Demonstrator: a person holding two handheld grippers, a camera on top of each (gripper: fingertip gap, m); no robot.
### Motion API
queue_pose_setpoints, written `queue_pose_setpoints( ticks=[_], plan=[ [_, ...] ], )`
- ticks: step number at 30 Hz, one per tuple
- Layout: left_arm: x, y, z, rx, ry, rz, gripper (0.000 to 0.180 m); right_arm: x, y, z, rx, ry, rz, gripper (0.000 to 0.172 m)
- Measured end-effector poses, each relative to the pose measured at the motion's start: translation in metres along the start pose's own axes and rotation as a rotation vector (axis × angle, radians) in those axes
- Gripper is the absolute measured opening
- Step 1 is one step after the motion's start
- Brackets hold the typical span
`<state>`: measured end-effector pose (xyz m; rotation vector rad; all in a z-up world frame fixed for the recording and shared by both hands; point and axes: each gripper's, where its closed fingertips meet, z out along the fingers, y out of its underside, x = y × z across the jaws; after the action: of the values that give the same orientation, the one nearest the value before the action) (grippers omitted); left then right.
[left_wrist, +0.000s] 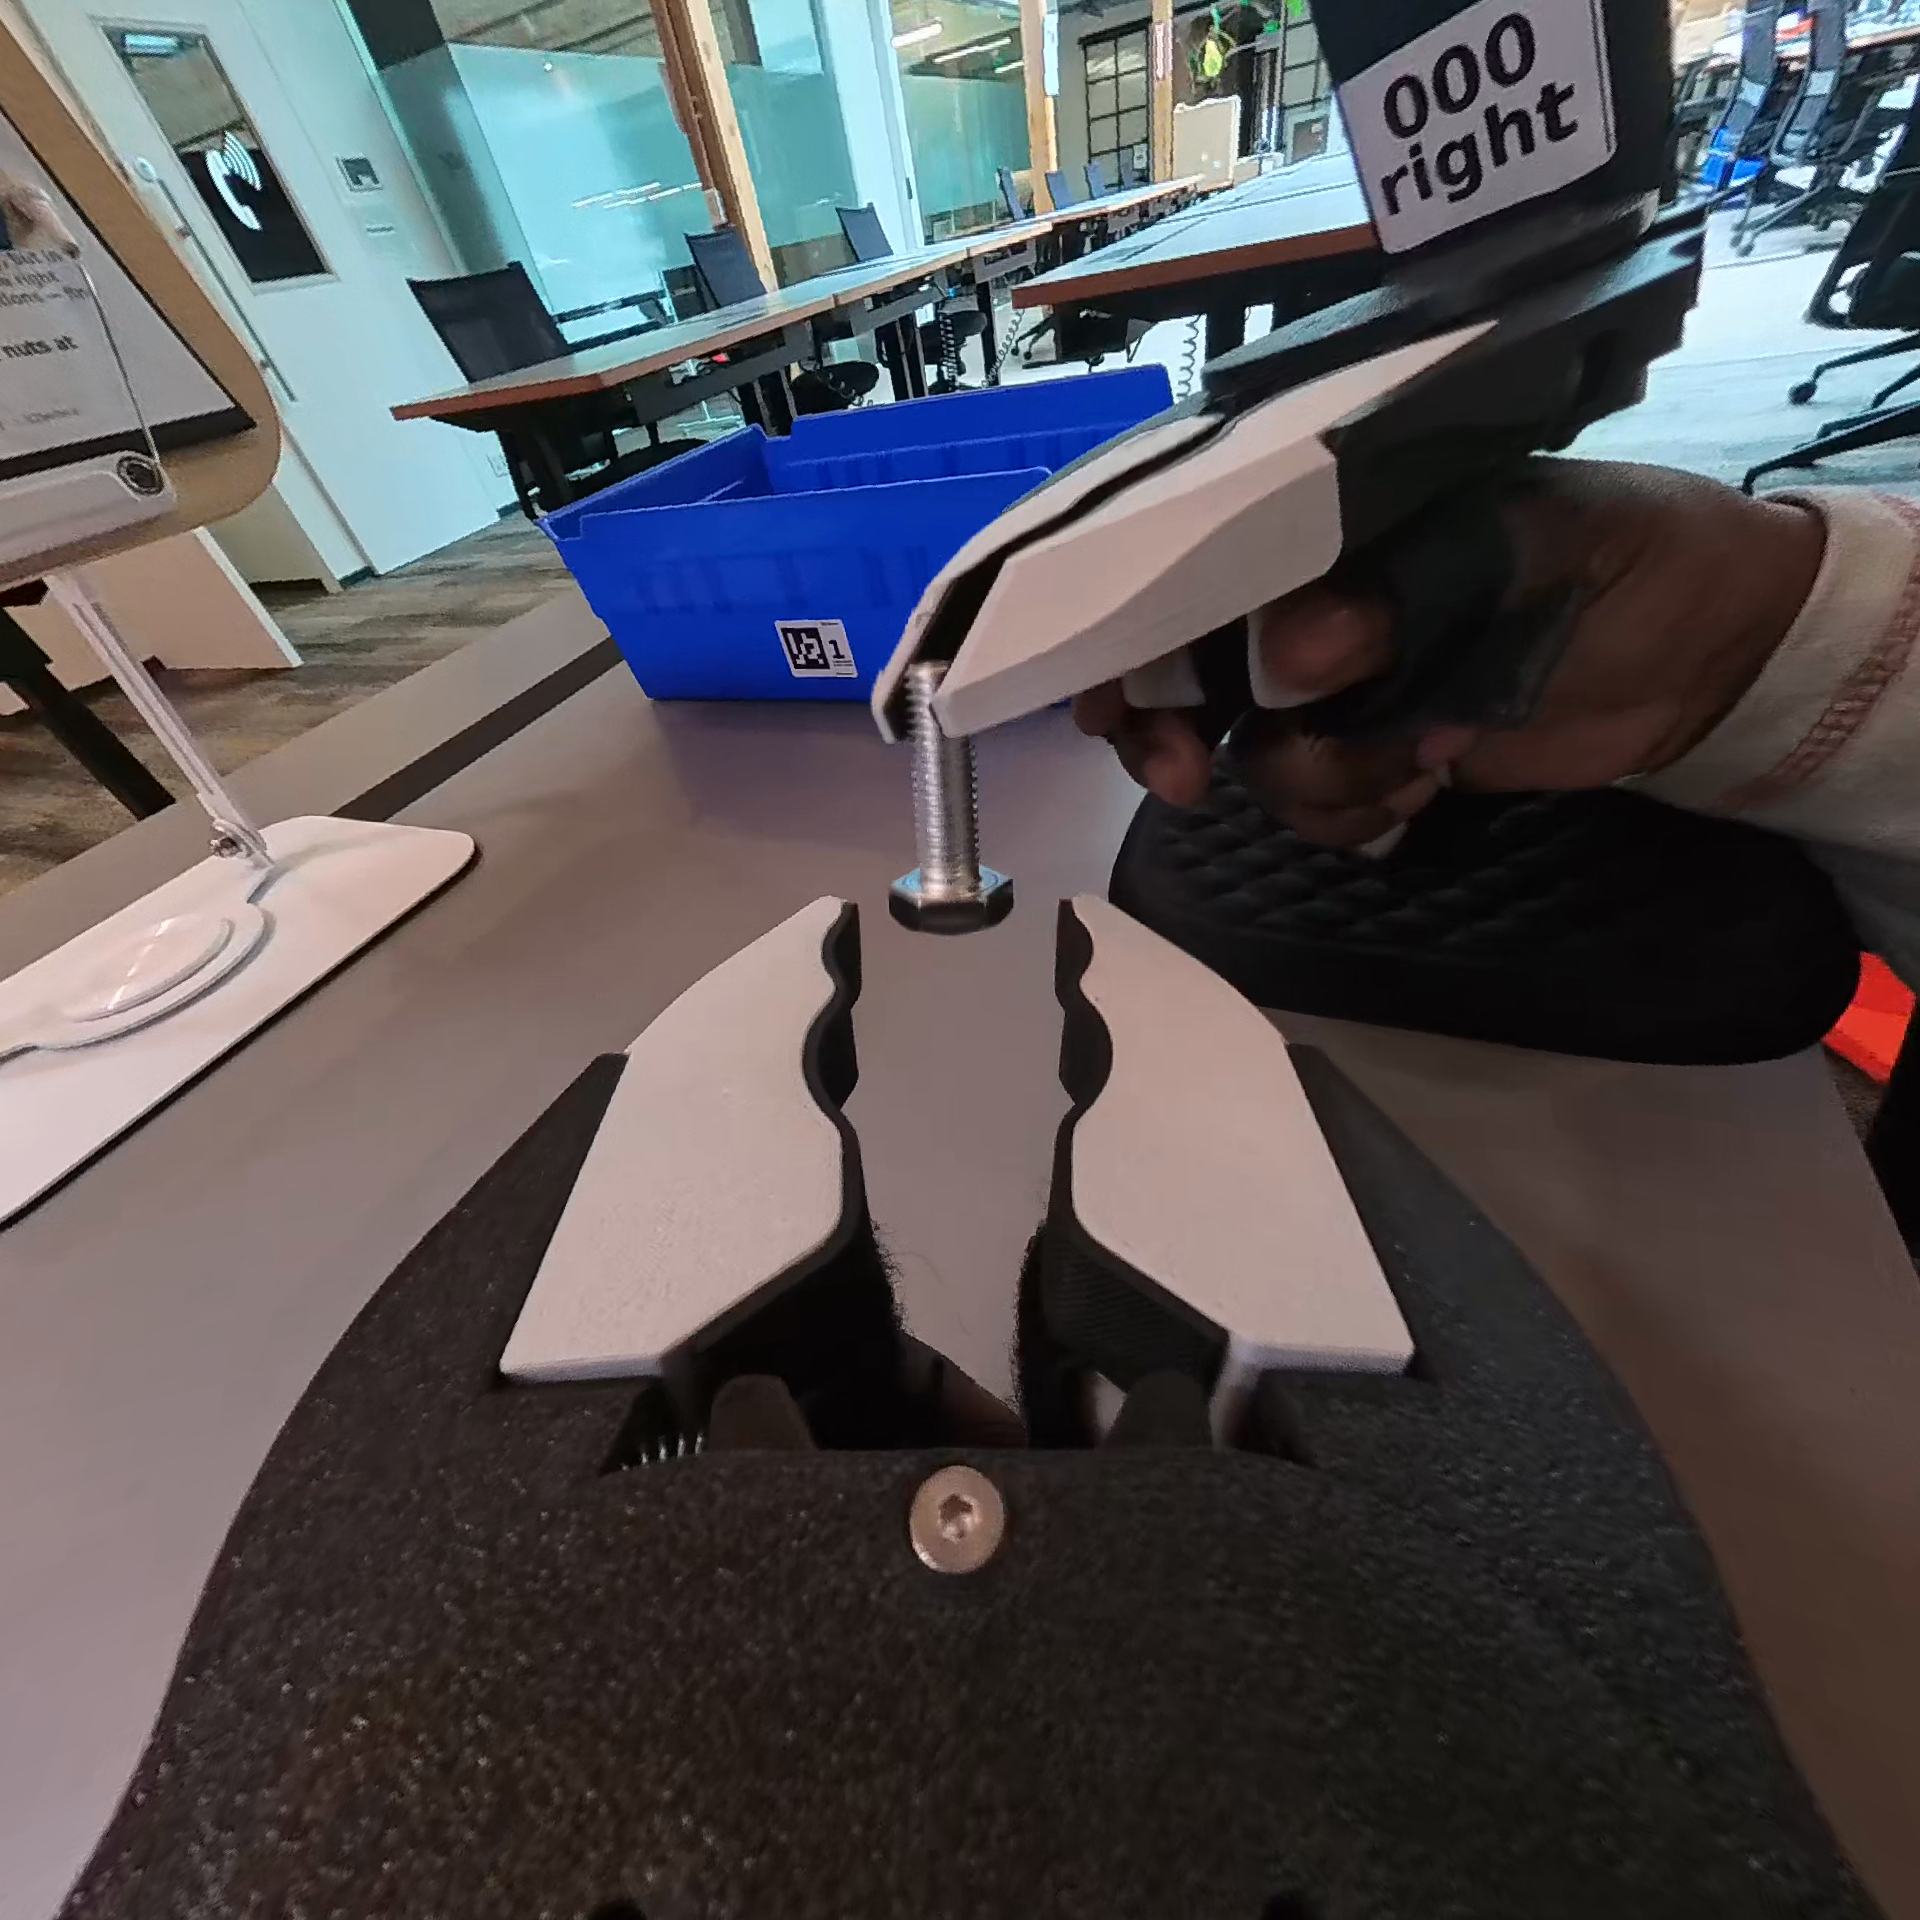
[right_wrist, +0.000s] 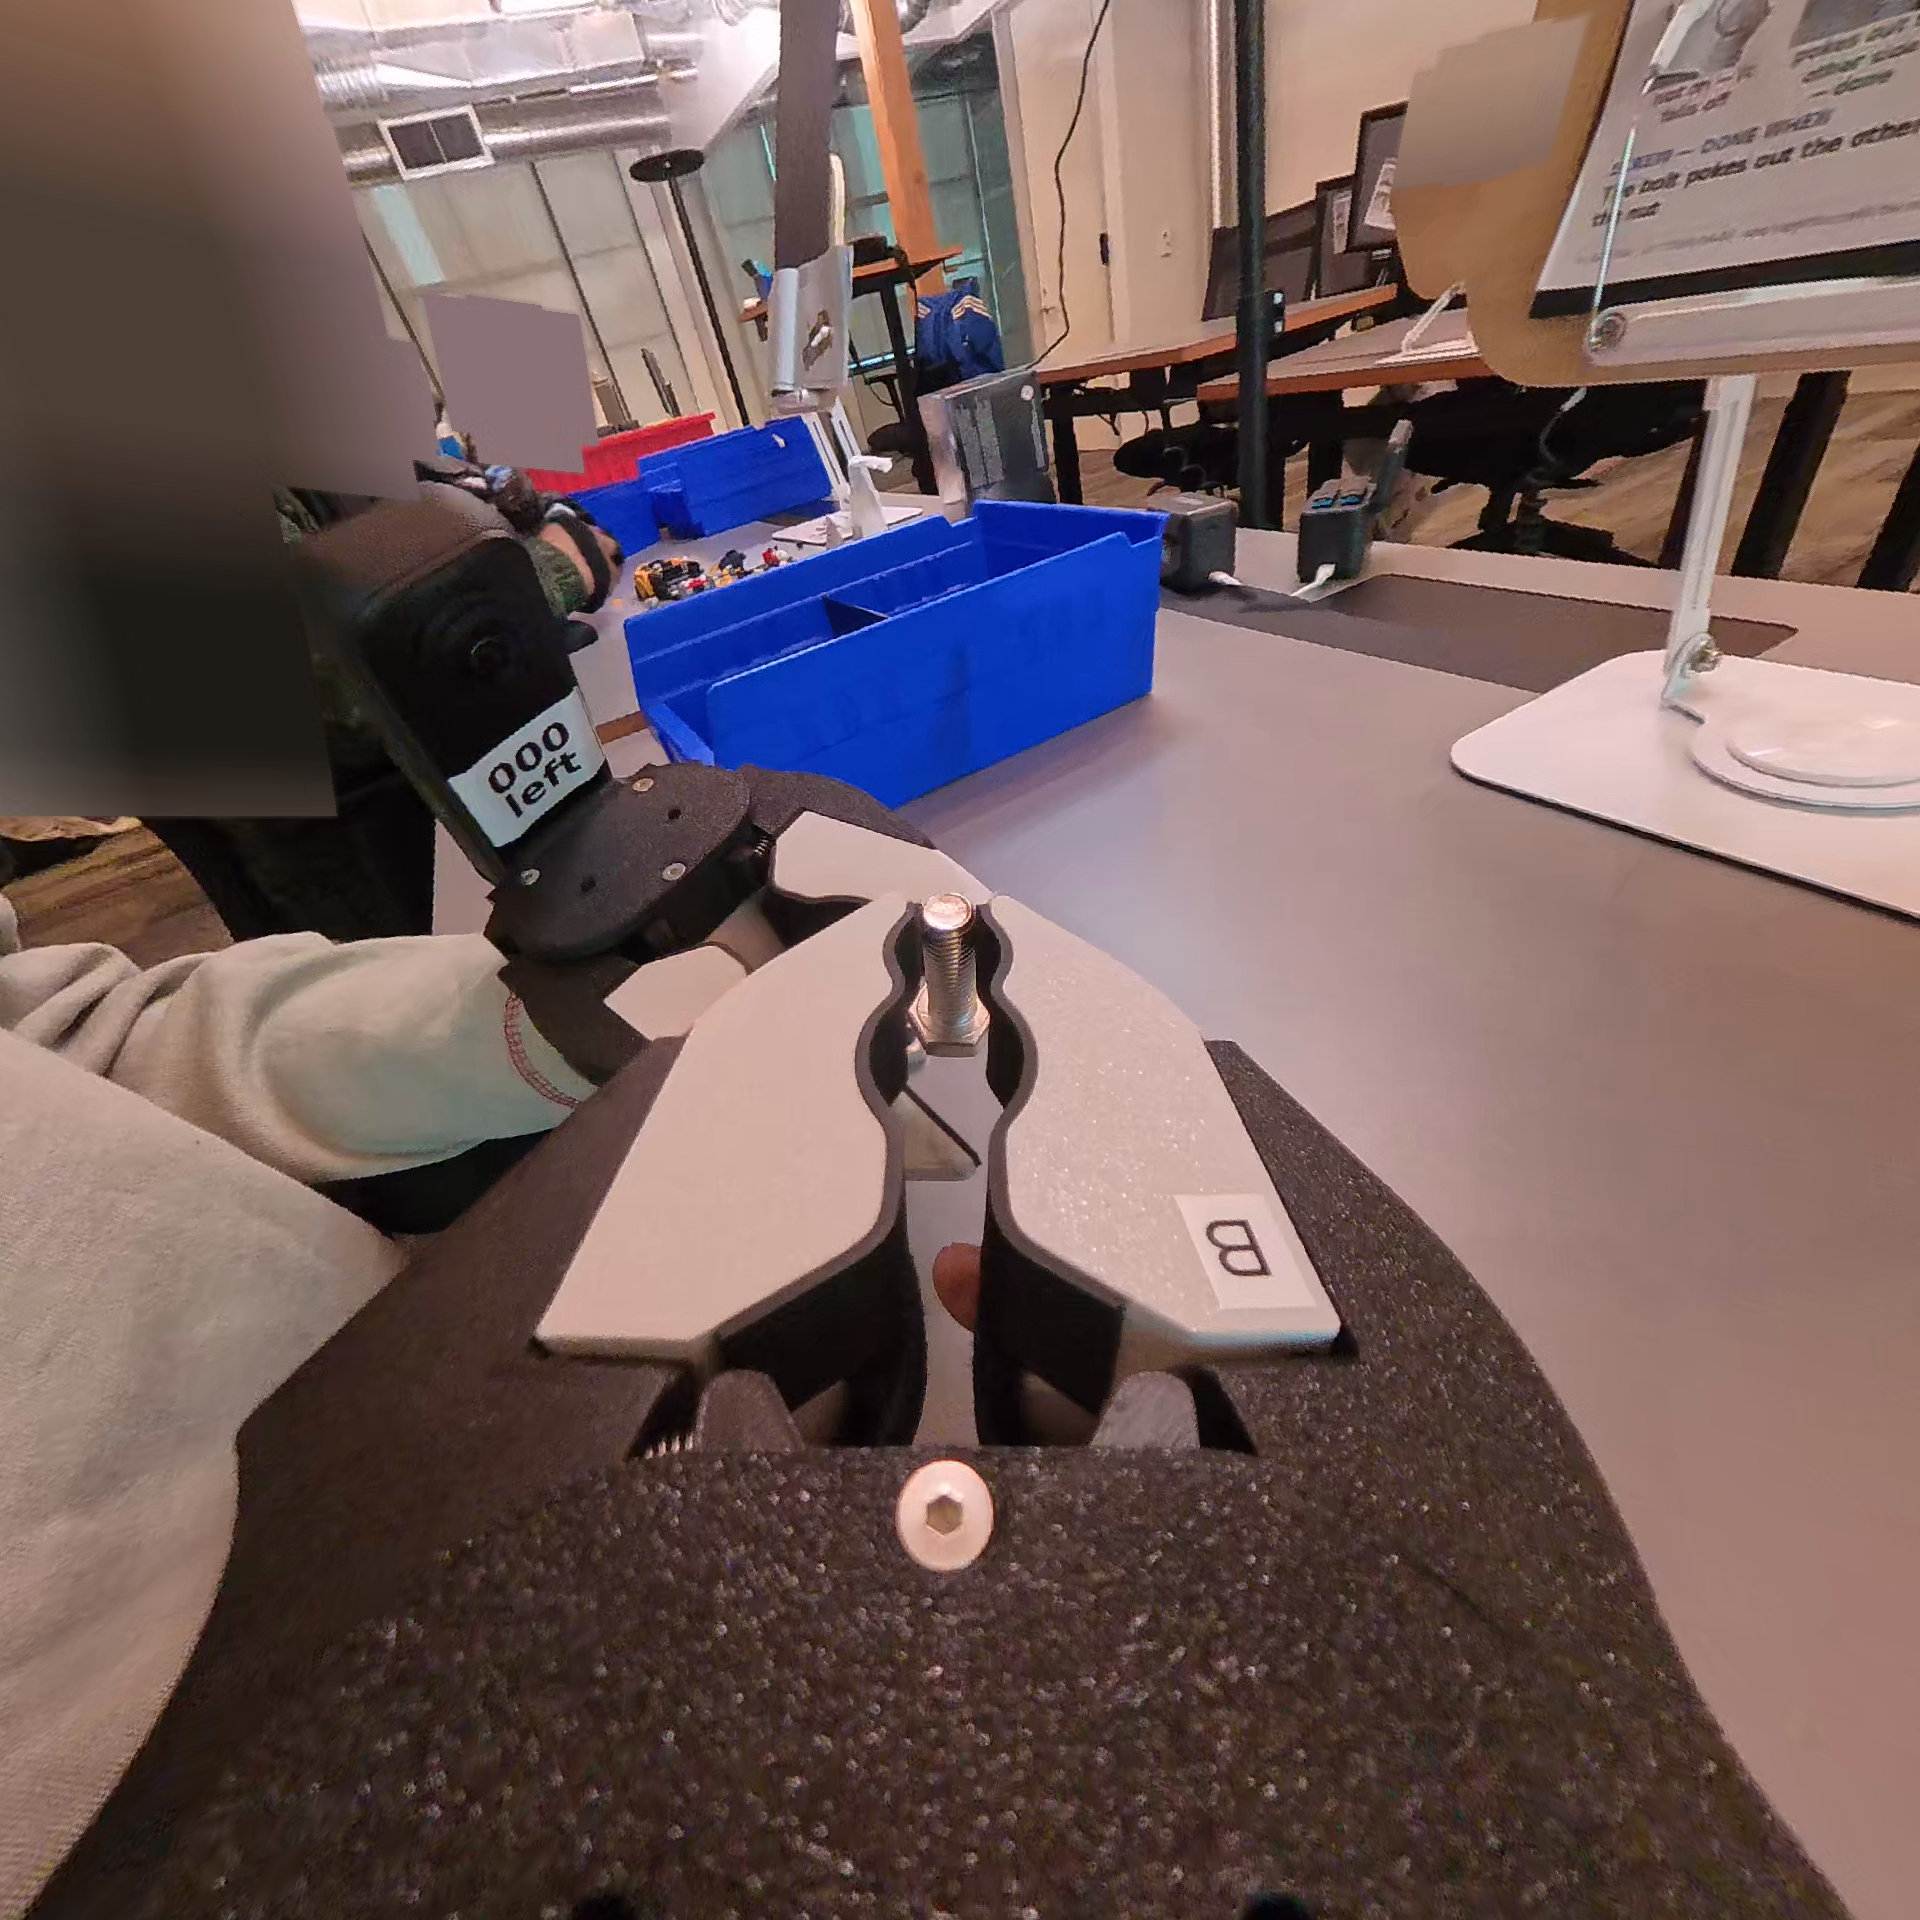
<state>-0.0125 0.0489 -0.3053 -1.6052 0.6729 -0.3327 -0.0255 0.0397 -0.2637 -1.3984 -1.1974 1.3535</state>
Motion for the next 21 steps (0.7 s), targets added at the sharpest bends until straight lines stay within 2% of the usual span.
queue_pose_setpoints(
  ticks=[5,13,18,21],
  plan=[
    [-0.004,-0.001,-0.001,0.007,-0.021,-0.013,0.029,0.001,0.002,0.004,-0.012,0.021,-0.011,0.009],
    [-0.021,0.000,-0.004,-0.025,-0.199,0.083,0.028,0.010,-0.003,0.014,0.020,0.181,0.055,0.009],
    [-0.026,0.006,-0.003,-0.067,-0.224,0.054,0.029,0.004,-0.006,0.019,0.043,0.185,0.048,0.009],
    [-0.029,0.008,-0.004,-0.076,-0.244,0.047,0.023,0.002,-0.006,0.022,0.039,0.208,0.016,0.009]
  ],
)
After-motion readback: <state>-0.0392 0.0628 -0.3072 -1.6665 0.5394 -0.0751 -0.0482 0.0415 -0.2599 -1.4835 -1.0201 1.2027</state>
